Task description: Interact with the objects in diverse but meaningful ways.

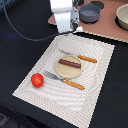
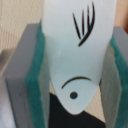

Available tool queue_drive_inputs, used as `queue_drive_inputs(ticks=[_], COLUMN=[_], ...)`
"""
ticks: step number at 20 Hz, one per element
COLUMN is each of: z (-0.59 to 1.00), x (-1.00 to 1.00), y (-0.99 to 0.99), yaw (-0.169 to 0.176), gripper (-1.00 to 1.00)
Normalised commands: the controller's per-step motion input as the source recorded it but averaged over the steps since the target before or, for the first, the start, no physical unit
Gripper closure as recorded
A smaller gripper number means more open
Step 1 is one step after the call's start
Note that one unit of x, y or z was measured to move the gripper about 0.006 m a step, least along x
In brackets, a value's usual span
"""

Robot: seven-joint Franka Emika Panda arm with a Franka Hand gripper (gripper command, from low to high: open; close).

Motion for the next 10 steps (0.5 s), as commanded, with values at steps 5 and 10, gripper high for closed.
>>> queue_drive_inputs(ticks=[5, 10], z=[-0.1, -0.21], x=[0.58, 0.46], y=[0.37, 0.32], yaw=[-0.026, -0.013], gripper=[1.0, 1.0])
